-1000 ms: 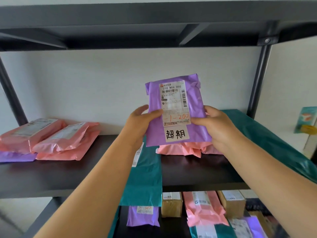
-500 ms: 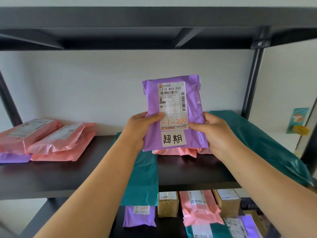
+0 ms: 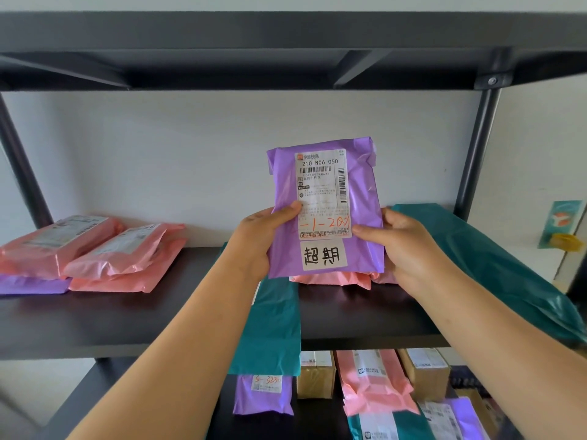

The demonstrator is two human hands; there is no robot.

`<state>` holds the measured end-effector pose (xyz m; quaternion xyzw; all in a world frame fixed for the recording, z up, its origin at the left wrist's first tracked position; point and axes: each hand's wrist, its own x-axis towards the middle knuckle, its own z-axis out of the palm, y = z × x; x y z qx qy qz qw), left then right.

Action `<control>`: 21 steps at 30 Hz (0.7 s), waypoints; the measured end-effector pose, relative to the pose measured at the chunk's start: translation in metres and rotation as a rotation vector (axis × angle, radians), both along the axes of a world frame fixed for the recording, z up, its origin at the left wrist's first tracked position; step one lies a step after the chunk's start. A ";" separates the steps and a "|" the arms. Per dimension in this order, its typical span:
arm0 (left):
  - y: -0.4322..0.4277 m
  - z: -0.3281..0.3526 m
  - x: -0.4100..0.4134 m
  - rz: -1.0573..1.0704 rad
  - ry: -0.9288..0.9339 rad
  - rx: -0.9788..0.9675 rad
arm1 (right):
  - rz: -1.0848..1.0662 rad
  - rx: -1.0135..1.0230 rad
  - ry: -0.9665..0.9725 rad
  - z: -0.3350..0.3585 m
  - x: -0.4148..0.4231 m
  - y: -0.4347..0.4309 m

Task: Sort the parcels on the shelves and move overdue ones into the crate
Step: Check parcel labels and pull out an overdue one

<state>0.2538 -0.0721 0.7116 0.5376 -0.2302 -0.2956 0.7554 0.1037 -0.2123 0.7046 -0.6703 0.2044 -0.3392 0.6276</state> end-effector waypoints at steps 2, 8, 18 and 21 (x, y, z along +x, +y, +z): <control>0.001 0.000 0.001 -0.002 0.002 0.005 | 0.002 0.019 -0.001 -0.001 0.001 0.002; 0.005 0.003 0.000 -0.035 0.000 0.003 | -0.012 0.039 -0.010 0.002 -0.001 0.005; 0.006 0.002 -0.007 -0.127 -0.074 -0.044 | -0.100 0.002 0.032 0.000 -0.014 0.011; 0.001 0.001 -0.018 -0.217 -0.084 -0.067 | -0.154 -0.002 -0.020 -0.004 -0.030 0.013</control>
